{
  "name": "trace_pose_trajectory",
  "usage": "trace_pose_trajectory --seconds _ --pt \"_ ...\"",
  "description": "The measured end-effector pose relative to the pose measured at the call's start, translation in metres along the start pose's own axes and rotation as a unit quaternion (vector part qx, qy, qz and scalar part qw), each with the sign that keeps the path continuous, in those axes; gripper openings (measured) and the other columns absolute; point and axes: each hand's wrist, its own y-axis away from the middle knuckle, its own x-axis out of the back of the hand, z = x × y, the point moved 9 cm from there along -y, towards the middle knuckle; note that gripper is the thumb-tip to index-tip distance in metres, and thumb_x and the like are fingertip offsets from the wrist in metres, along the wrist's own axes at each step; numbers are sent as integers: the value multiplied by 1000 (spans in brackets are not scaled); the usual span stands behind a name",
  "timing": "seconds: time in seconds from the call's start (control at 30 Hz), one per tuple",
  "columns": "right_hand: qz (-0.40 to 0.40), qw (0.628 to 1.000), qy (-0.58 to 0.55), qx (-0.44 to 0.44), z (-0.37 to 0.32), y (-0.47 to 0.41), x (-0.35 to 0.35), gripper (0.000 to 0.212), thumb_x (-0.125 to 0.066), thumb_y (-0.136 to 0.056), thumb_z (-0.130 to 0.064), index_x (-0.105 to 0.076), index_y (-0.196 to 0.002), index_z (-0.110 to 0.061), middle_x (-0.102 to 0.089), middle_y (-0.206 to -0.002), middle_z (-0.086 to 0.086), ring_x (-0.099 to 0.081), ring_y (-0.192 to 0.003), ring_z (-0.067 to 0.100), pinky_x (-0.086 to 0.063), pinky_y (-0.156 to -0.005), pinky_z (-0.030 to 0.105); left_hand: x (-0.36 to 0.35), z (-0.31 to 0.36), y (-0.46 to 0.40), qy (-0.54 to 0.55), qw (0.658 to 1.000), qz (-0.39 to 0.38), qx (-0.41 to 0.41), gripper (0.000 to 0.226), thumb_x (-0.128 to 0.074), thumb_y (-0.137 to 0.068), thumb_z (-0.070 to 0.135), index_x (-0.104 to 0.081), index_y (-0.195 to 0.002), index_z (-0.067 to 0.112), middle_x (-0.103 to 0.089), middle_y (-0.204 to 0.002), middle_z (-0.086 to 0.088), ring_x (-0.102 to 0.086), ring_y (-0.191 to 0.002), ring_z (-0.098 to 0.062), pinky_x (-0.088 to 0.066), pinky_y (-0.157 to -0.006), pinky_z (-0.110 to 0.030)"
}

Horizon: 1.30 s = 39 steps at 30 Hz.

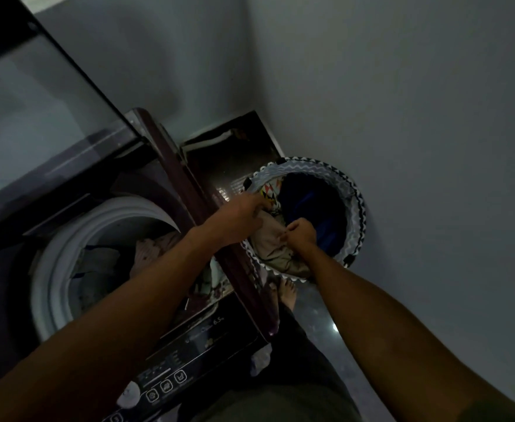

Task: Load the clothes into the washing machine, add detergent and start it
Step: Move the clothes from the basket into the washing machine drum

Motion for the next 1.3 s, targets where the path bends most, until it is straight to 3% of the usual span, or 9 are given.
trace_pose_trajectory --seconds 0.17,0.23,0.33,0.5,0.67,0.8,0.93,1.13,1.3 --pt "-36 995 -88 0 -7 7 9 25 -76 -69 -7 -65 -89 -16 -67 -84 3 -64 -74 19 -54 -58 31 -9 6 -1 -14 1000 -18 10 47 -61 -80 7 -61 -127 16 -63 -125 -5 -57 -114 -20 -40 -87 -21" --pt "-85 986 -142 -10 -19 10 4 23 -74 -70 -3 -71 -86 -19 -72 -93 10 -67 -82 25 -59 -71 38 -10 4 -1 -8 1000 -21 22 45 -64 -79 10 -63 -124 14 -63 -123 -6 -57 -114 -23 -44 -93 -27" --pt "-186 948 -257 -2 -57 32 4 31 -60 -73 14 -72 -94 -6 -71 -88 13 -64 -70 22 -52 -60 31 -9 4 -1 3 1000 -8 14 42 -63 -77 29 -66 -114 9 -64 -114 -12 -59 -107 -30 -49 -89 -41" --pt "-310 899 -304 63 -121 72 33 25 -53 -80 15 -63 -89 -5 -66 -66 6 -60 -48 13 -42 -41 19 11 10 3 -28 997 60 30 94 -80 -68 25 -32 -148 16 -34 -146 -16 -34 -134 -35 -31 -108 -40" --pt "-358 858 -353 106 -150 94 63 25 -50 -80 12 -68 -76 -4 -61 -60 9 -52 -42 14 -38 -37 17 49 31 7 63 992 109 6 70 -82 -58 39 -52 -119 27 -61 -110 0 -60 -95 -19 -49 -77 -31" --pt "-290 857 -406 128 -158 91 84 18 -58 -85 -4 -69 -99 -5 -71 -91 14 -67 -81 26 -58 -68 33 67 37 20 91 984 150 14 52 -76 -60 46 -53 -101 23 -64 -91 1 -62 -79 -19 -52 -66 -36" --pt "-235 925 -266 134 -148 90 84 28 -63 -89 -28 -69 -115 -21 -66 -121 12 -58 -113 32 -45 -99 52 75 33 39 130 974 184 28 43 -74 -65 45 -52 -96 26 -60 -85 5 -61 -75 -16 -49 -60 -32" --pt "-245 952 -141 116 -145 128 64 36 -39 -103 -39 -55 -129 -20 -66 -115 6 -63 -107 23 -51 -90 40 104 21 68 187 946 257 70 52 -77 -75 35 -55 -116 14 -53 -97 3 -54 -86 -19 -41 -68 -29" --pt "-329 917 -196 114 -163 156 46 77 -50 -75 -73 -59 -128 -18 -61 -131 11 -60 -118 29 -48 -100 44 130 -9 96 246 907 326 102 53 -80 -73 36 -54 -113 13 -60 -105 -5 -57 -92 -21 -40 -70 -27"
